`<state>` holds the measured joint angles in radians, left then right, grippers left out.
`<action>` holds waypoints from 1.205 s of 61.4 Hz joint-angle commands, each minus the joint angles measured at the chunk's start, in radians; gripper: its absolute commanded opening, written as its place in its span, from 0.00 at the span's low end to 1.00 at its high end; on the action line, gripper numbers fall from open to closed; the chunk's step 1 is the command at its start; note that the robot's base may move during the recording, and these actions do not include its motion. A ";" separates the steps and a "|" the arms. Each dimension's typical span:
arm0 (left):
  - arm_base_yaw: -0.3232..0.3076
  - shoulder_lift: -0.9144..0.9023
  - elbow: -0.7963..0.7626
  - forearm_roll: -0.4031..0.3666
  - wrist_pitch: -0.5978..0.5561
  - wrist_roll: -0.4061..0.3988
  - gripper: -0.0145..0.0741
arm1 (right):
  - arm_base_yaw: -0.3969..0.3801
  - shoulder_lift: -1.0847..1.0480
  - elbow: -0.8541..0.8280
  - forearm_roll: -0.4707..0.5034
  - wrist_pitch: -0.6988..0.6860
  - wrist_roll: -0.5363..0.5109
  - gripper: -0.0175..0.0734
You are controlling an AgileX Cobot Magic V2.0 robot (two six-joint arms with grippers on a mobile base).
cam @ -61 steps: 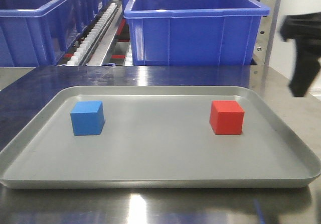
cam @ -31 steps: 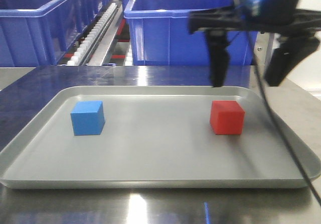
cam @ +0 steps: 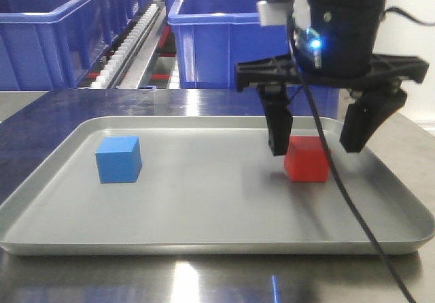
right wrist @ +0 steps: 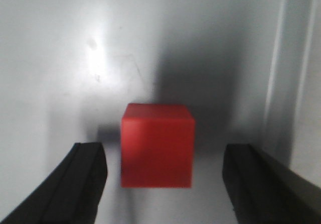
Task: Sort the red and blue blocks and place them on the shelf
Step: 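Lower the open right gripper over the red cube and close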
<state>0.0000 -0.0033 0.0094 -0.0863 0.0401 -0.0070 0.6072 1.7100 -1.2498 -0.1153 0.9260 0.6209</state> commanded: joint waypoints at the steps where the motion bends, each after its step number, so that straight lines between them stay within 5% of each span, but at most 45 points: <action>1: -0.001 -0.008 0.023 -0.005 -0.078 -0.007 0.30 | 0.002 -0.041 -0.012 0.011 -0.056 0.001 0.84; 55: -0.001 -0.008 0.023 -0.005 -0.078 -0.007 0.30 | -0.008 0.000 -0.008 -0.004 -0.058 0.001 0.83; 60: -0.001 -0.008 0.023 -0.005 -0.078 -0.007 0.30 | -0.010 0.000 -0.008 -0.004 -0.057 0.001 0.70; 70: -0.001 -0.008 0.023 -0.005 -0.078 -0.007 0.30 | -0.010 -0.001 -0.008 -0.004 -0.049 0.001 0.20; 74: -0.001 -0.008 0.023 -0.005 -0.078 -0.007 0.30 | -0.010 -0.002 -0.008 -0.004 -0.047 0.001 0.24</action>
<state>0.0000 -0.0033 0.0094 -0.0863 0.0401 -0.0070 0.6053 1.7532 -1.2345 -0.1007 0.8884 0.6234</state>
